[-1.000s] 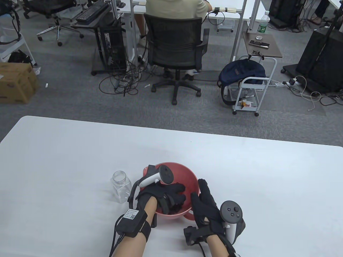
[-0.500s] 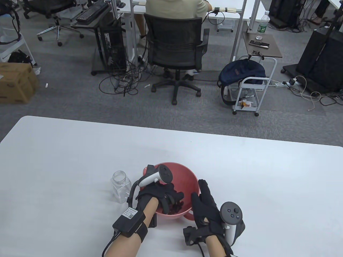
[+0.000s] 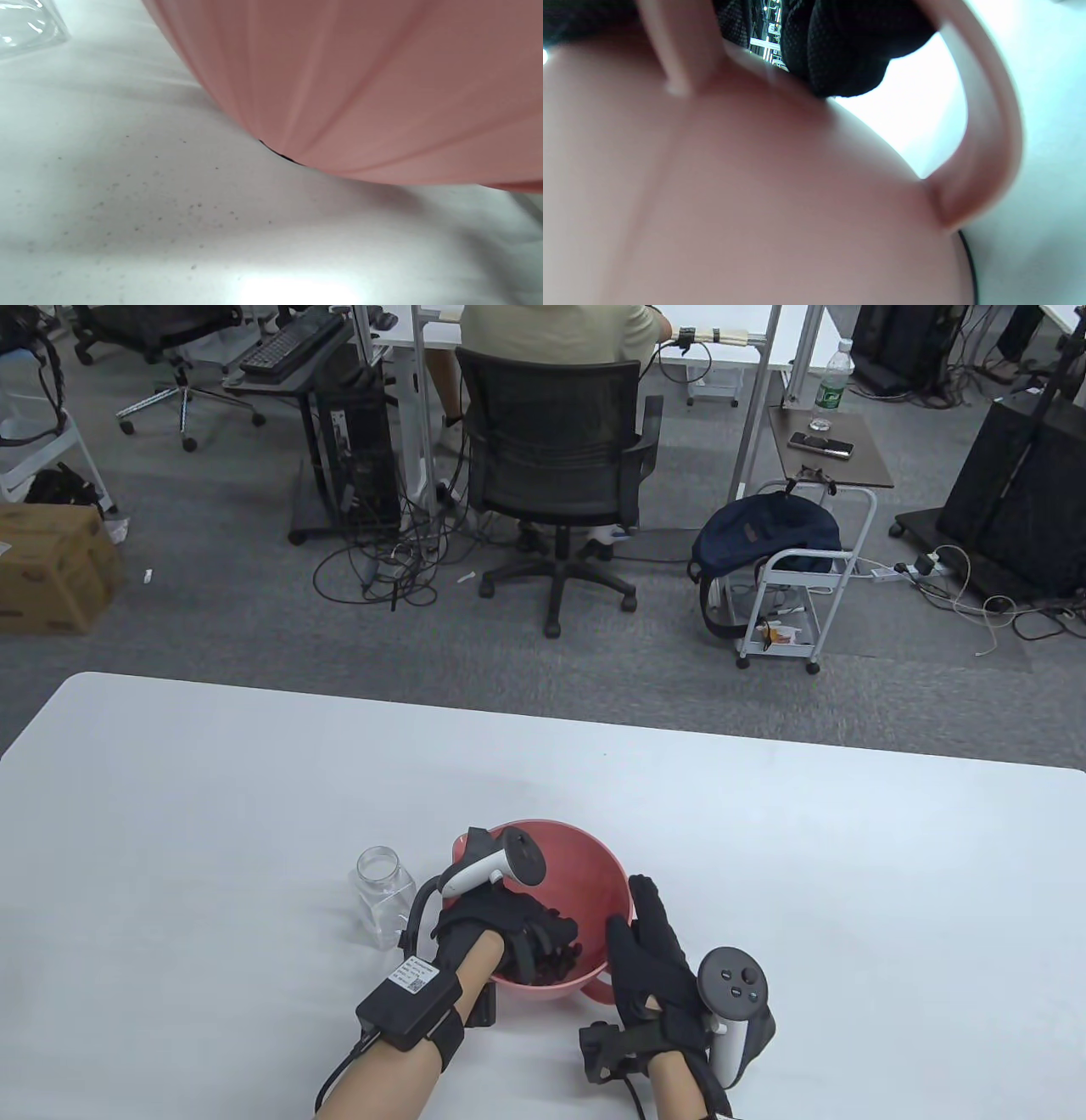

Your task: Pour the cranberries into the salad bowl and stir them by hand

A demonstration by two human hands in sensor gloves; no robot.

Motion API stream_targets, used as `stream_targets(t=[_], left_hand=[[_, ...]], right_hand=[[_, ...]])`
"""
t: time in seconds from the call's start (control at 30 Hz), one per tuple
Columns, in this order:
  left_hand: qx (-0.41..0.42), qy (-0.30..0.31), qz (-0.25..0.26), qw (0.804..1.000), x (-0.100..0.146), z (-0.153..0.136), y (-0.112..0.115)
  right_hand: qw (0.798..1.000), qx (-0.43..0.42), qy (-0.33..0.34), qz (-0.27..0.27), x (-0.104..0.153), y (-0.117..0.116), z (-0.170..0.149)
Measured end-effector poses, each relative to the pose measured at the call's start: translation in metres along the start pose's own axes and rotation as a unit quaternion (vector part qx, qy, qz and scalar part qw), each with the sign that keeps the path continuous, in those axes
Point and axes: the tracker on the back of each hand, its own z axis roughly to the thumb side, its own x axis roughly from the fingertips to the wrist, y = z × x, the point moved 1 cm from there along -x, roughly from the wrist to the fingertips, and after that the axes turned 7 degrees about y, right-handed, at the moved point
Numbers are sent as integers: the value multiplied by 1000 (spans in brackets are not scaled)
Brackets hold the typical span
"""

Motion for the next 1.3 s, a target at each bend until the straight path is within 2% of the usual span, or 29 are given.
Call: stream_targets(t=[0.53, 0.73, 1.3], left_hand=[[-28, 3, -1, 1000, 1, 1, 2], [-26, 28, 6, 999, 2, 2, 1], [-26, 42, 14, 999, 4, 3, 3]], right_hand=[[1000, -6, 0, 11, -1, -1, 1], [1000, -11, -1, 16, -1, -1, 0], [1000, 0, 7, 23, -1, -1, 2]])
